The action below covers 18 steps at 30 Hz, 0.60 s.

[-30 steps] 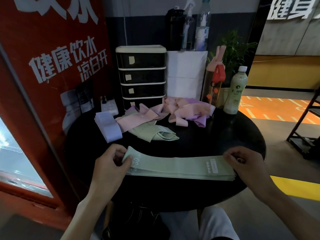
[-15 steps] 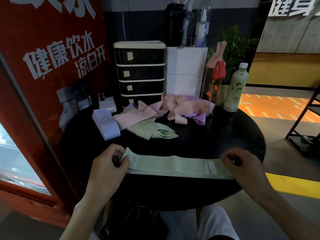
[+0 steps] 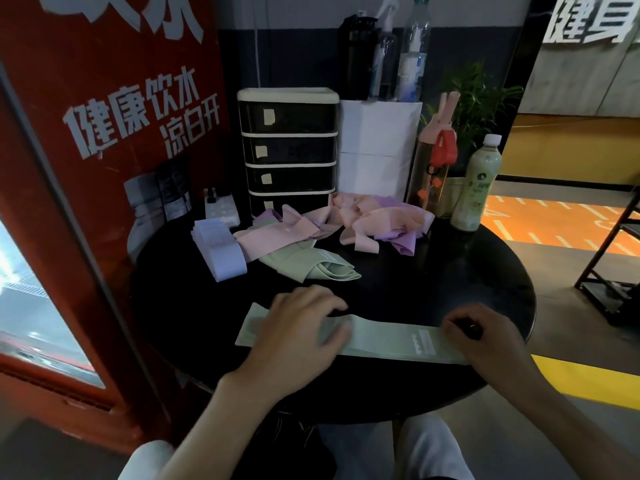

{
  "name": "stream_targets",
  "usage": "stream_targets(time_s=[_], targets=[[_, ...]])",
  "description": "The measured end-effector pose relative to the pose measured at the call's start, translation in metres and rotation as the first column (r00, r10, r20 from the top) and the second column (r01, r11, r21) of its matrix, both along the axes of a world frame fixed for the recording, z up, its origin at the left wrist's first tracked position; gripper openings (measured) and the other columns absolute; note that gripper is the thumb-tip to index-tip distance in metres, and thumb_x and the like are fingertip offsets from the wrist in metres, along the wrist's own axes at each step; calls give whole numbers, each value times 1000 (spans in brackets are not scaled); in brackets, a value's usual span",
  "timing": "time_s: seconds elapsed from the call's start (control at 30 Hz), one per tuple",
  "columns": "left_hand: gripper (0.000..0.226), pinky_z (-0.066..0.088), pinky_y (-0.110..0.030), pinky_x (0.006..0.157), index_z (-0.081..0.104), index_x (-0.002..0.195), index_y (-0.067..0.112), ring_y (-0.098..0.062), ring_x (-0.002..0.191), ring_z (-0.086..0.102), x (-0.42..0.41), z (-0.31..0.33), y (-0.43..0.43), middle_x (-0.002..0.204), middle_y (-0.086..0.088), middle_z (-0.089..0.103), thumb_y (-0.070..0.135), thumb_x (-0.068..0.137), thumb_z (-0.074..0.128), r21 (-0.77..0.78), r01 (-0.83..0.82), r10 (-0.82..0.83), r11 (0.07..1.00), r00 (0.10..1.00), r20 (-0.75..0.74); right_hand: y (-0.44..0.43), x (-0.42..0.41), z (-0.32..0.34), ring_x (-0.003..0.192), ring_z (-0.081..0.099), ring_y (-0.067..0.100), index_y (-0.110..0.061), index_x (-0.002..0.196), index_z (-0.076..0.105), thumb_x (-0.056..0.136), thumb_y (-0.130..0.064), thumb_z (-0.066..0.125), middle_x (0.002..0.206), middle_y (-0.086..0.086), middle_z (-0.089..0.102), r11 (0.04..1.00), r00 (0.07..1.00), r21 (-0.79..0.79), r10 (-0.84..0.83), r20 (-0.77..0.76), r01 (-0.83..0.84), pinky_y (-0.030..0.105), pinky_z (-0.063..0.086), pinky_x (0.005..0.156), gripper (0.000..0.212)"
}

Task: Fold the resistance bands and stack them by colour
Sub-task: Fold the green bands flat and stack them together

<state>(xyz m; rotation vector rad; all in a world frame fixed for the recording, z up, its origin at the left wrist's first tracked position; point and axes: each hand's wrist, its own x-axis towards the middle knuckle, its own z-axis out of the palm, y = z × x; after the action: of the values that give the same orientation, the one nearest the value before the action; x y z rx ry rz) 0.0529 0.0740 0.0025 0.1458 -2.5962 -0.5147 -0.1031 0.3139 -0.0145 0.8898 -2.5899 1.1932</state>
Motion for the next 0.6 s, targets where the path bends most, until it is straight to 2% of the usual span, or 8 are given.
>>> stream_targets(time_s=[0.13, 0.23, 0.33, 0.43, 0.5, 0.6], targets=[[43, 31, -29, 96, 60, 120, 36, -3, 109, 46, -7, -16, 7, 114, 21, 52, 59, 90, 39, -70, 47, -41, 996, 995, 90, -1, -8, 10, 75, 62, 9, -30, 75, 68, 87, -12, 68, 75, -11, 68, 1000, 992, -30, 2, 129, 2, 26, 48, 67, 22], [43, 29, -29, 97, 59, 121, 37, -1, 108, 44, -6, -17, 7, 113, 22, 51, 59, 91, 37, -84, 45, -39, 995, 996, 79, -13, -17, 25, 74, 64, 11, -32, 77, 67, 88, -16, 67, 76, -9, 69, 999, 994, 10, 37, 99, -38, 36, 51, 71, 19], [41, 28, -28, 97, 58, 120, 38, 1, 108, 42, -6, -16, 6, 112, 23, 50, 58, 91, 38, -75, 45, -39, 996, 995, 87, -46, -20, 43, 74, 64, 17, -21, 83, 71, 90, -13, 65, 80, -2, 70, 989, 980, 2, 146, 138, -148, 28, 50, 69, 12], [42, 29, -29, 96, 58, 117, 39, 0, 109, 43, -7, -16, 5, 112, 22, 51, 61, 89, 36, -76, 42, -34, 996, 994, 103, -89, -23, 55, 70, 62, 11, -11, 86, 72, 91, -13, 64, 82, 0, 70, 978, 963, -14, 206, 174, -207, 19, 47, 65, 10], [46, 30, -30, 96, 59, 116, 38, -2, 109, 44, -7, -16, 5, 112, 21, 52, 63, 87, 34, -77, 33, -25, 997, 994, 106, -116, -26, 58, 62, 55, 3, -8, 80, 70, 91, -13, 62, 73, -4, 66, 967, 946, -3, 249, 209, -254, 18, 44, 62, 15], [46, 32, -32, 95, 59, 115, 37, -4, 108, 45, -8, -17, 5, 113, 20, 54, 64, 87, 35, -87, 18, -8, 996, 994, 113, -152, -36, 57, 61, 49, 6, 4, 81, 66, 91, -11, 59, 69, 2, 62, 964, 934, -16, 263, 243, -267, 20, 39, 59, 20]])
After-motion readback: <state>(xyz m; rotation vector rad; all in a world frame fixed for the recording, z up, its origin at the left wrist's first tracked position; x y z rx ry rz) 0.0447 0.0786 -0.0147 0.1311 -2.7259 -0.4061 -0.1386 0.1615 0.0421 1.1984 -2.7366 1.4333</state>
